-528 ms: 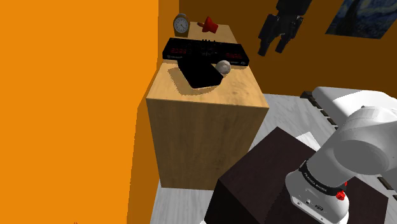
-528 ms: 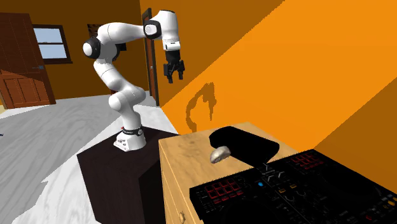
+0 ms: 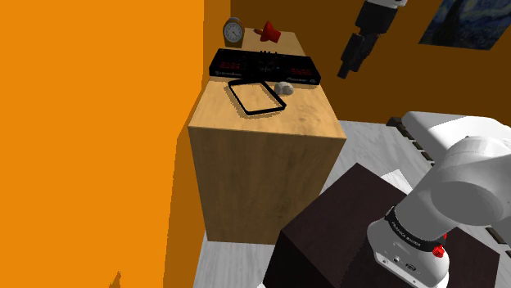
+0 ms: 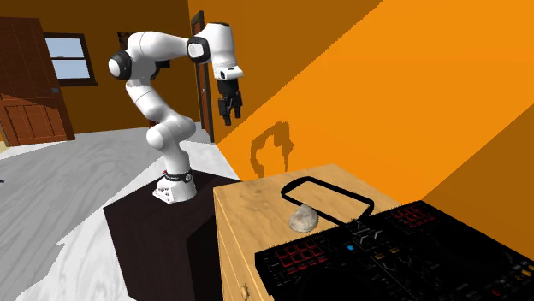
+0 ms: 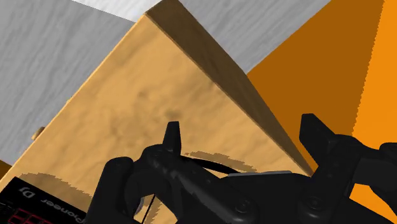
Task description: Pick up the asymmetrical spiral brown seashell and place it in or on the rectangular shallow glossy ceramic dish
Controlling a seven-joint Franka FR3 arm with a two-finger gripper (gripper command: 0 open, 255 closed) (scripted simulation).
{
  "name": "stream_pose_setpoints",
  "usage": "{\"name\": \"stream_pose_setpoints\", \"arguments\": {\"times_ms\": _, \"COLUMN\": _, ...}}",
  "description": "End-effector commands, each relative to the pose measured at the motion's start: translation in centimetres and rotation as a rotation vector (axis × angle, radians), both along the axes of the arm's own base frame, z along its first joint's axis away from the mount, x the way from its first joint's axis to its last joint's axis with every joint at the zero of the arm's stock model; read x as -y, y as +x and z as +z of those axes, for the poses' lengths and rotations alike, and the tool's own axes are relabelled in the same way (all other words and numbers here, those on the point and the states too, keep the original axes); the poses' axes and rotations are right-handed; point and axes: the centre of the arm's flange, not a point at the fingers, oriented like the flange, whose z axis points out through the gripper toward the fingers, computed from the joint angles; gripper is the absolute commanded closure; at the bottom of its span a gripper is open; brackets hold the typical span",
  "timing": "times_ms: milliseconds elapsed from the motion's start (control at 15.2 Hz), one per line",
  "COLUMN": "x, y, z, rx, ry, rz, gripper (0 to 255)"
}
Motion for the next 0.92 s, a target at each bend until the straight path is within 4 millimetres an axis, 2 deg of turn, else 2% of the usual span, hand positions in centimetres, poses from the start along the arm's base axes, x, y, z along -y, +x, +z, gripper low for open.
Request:
{"name": "stream_pose_setpoints", "arguments": {"times_ms": 0, "x": 2.4, "y": 1.0, "z": -1.2, "rx": 0.010, "ry": -0.001, "rz": 0.088, "gripper": 0}}
{"name": "stream_pose_setpoints", "arguments": {"times_ms": 396, "x": 8.3, "y": 5.2, "z": -4.7, "rx": 0.036, "ry": -0.001, "rz": 0.325, "gripper": 0}}
{"name": "stream_pose_setpoints", "arguments": {"times_ms": 858, "x": 13.8, "y": 11.8, "z": -8.5, "rx": 0.065, "ry": 0.000, "rz": 0.602, "gripper": 0}}
